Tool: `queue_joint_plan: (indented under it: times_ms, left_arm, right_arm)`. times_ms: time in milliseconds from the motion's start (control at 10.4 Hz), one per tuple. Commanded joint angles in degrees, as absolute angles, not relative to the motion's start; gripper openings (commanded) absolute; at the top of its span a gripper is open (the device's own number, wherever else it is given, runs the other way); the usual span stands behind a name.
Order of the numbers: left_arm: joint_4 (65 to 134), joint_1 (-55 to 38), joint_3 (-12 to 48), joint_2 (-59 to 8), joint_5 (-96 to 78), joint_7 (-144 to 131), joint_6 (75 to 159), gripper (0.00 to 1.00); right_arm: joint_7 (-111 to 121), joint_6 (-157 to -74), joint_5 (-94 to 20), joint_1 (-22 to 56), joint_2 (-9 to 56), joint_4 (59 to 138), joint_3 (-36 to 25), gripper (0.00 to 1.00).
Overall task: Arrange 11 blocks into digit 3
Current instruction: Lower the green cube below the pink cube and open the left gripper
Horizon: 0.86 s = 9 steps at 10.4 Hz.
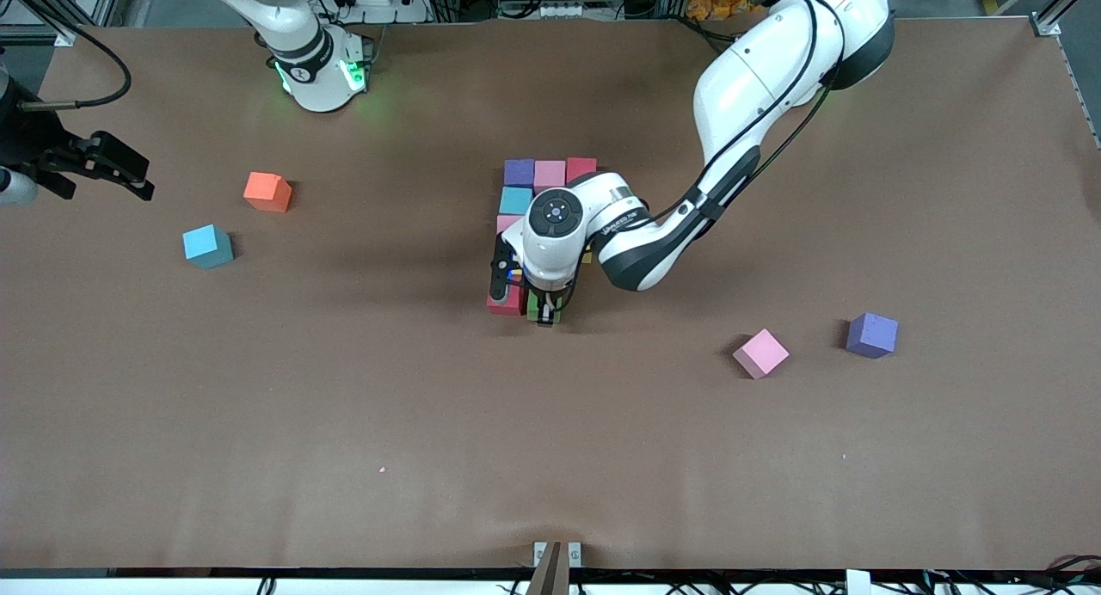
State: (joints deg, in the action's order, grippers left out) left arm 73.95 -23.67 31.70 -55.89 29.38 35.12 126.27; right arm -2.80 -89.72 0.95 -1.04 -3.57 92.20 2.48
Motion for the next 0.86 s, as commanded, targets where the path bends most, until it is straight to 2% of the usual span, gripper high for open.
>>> queue_joint_plan:
  times_ms: [0,766]
  left_arm:
    - [71.63,-24.87,30.85,-57.21,27.51,36.57,125.16,0.11]
    - [71.46,-25.58,30.85,-58.09,27.16,34.01,125.59,0.12]
  right_arm:
    - [-2.73,-89.65,0.70,-0.88,-3.96,92.46,2.37,1.00]
    - [-2.64,-91.14,0.44,-0.70,-3.60,92.46,2.37,1.00]
